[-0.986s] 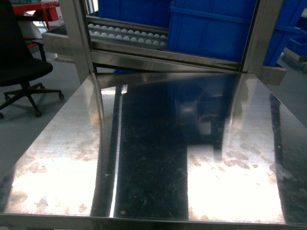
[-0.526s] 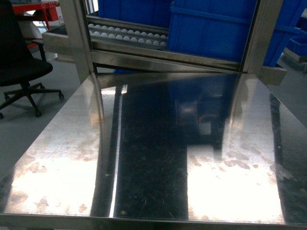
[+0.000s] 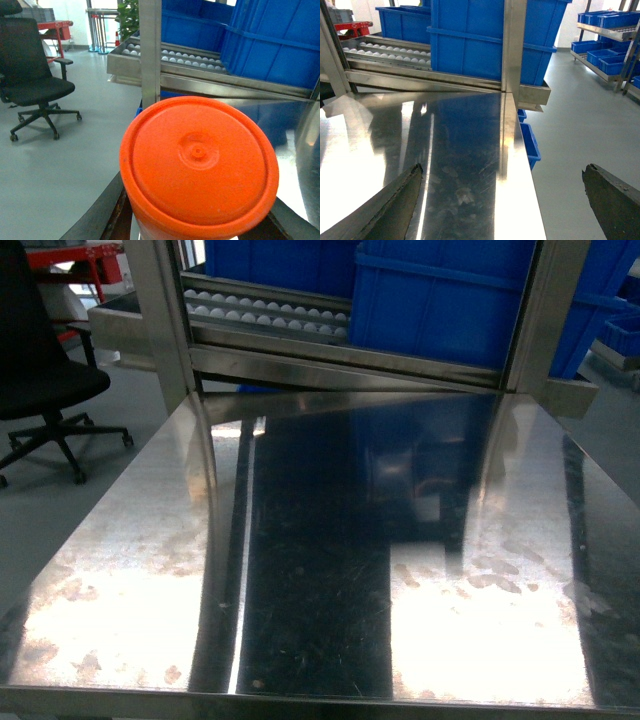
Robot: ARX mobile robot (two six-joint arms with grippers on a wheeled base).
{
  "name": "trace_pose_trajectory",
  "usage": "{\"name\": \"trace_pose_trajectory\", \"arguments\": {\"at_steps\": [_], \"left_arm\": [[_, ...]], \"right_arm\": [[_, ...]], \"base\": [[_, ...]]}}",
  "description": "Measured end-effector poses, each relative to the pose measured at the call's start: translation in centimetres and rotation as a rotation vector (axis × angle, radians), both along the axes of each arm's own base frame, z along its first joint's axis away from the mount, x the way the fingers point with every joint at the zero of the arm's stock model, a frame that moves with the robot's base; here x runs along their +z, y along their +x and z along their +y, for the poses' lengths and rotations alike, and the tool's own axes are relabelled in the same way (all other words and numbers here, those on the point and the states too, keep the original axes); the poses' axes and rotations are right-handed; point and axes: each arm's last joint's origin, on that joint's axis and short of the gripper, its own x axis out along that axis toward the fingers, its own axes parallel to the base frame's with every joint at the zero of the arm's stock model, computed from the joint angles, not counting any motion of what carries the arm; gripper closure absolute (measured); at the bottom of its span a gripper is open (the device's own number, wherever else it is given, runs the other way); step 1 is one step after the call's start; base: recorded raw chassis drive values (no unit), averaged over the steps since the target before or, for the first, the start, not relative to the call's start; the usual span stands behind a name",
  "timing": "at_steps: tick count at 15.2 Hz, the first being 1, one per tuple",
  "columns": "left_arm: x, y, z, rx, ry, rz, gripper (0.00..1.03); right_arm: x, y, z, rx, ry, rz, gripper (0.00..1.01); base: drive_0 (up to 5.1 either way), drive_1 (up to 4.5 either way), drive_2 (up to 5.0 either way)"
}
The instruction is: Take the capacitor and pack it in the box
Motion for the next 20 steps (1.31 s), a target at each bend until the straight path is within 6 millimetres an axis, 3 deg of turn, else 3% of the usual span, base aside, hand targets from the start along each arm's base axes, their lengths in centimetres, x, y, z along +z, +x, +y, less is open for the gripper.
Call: {"name": "trace_pose_trajectory", "arguments": {"at_steps": [9, 11, 20], "left_arm": [[0.0, -1.3, 0.0, 0.0, 0.0, -0.007, 0.58], [-0.3, -2.3, 0.0, 0.0, 0.0, 0.006, 0.58], [-0.4, -2.3, 0.0, 0.0, 0.002, 0.01, 0.58]], "right_arm": [[0.0, 0.0, 0.0, 0.0, 0.0, 0.0, 0.03], [0.0, 0.0, 0.0, 0.0, 0.0, 0.0, 0.03], [0.0, 0.0, 0.0, 0.0, 0.0, 0.0, 0.03]], "base": [[0.0, 0.0, 0.0], [0.0, 0.0, 0.0], [0.0, 0.0, 0.0]]}}
